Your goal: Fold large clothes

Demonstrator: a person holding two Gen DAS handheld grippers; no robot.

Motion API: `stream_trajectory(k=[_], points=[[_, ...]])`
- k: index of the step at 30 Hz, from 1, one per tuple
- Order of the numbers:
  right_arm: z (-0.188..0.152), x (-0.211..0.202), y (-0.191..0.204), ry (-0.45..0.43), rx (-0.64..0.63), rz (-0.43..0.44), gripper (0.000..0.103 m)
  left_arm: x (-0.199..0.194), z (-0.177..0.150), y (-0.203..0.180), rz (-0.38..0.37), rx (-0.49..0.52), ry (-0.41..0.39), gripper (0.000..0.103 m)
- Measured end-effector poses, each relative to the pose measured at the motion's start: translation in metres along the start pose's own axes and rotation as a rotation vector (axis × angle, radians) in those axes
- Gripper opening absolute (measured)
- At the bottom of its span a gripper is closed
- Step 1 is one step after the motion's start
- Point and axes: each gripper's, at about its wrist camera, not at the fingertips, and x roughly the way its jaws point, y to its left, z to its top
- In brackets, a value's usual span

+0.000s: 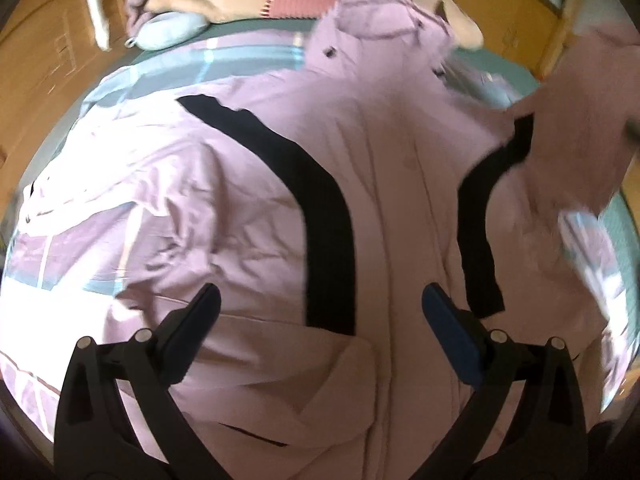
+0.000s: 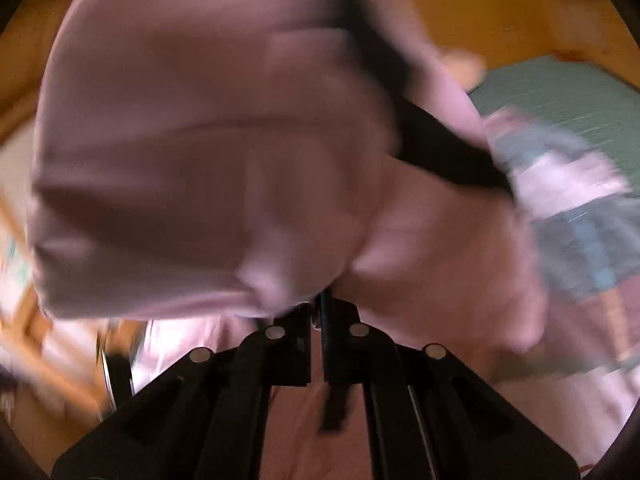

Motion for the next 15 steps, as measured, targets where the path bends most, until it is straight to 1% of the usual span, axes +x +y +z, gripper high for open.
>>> stream_trajectory(k=[3, 5, 6, 8, 9, 11, 12, 13, 14, 15], points=[[-0.027, 0.046, 0.032, 0.124, -0.029, 0.051, 0.004, -0.003, 0.007, 0.020, -0.034, -0.069, -0.004, 0.101], [-0.037, 0.065, 0.045, 0.167, -0.067, 0.033, 0.005, 0.001, 0.009, 0.029, -0.060, -0.095, 0.006, 0.101], [-0.041, 0.075, 0.050, 0.196, -0.087, 0.009, 0.009, 0.004, 0.009, 0.032, -0.070, -0.107, 0.014, 0.101], [-0.046, 0.087, 0.048, 0.257, -0.103, -0.021, 0.011, 0.013, 0.006, 0.039, -0.099, -0.136, 0.051, 0.101], [-0.048, 0.095, 0.044, 0.281, -0.099, -0.023, 0.015, 0.019, 0.004, 0.040, -0.110, -0.142, 0.076, 0.101], [-0.058, 0.091, 0.040, 0.301, -0.070, -0.021, 0.026, 0.032, 0.002, 0.042, -0.168, -0.168, 0.112, 0.101], [-0.056, 0.094, 0.037, 0.306, -0.054, -0.024, 0.040, 0.035, 0.001, 0.042, -0.182, -0.176, 0.121, 0.101], [-0.058, 0.083, 0.028, 0.300, -0.036, -0.025, 0.067, 0.040, 0.000, 0.041, -0.203, -0.189, 0.138, 0.101], [-0.060, 0.073, 0.020, 0.284, -0.016, -0.026, 0.084, 0.044, 0.000, 0.041, -0.220, -0.199, 0.149, 0.101], [-0.057, 0.069, 0.017, 0.250, 0.008, -0.040, 0.094, 0.048, -0.001, 0.042, -0.245, -0.210, 0.161, 0.101]])
